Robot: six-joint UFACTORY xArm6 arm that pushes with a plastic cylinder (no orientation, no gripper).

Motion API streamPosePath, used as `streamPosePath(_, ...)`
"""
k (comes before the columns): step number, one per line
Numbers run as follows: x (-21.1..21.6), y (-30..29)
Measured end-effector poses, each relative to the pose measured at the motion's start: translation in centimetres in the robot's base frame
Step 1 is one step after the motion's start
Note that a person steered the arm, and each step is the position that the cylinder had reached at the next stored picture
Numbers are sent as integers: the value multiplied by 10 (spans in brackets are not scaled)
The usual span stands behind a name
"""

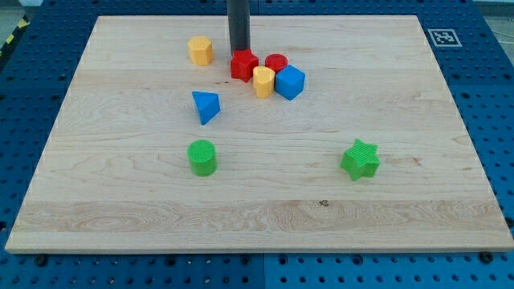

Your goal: Go near the yellow hexagon

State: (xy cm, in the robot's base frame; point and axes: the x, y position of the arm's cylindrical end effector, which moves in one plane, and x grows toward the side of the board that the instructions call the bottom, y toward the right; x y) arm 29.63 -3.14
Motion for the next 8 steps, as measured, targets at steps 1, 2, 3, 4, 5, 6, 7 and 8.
streamPosePath(1, -1, 4)
streamPosePath(2, 0, 5)
streamPosePath(3, -22, 3)
streamPosePath(4, -50, -35)
streamPosePath(5, -53, -80)
streamPosePath(6, -52, -110)
streamPosePath(7, -35, -114)
streamPosePath(8, -17, -104)
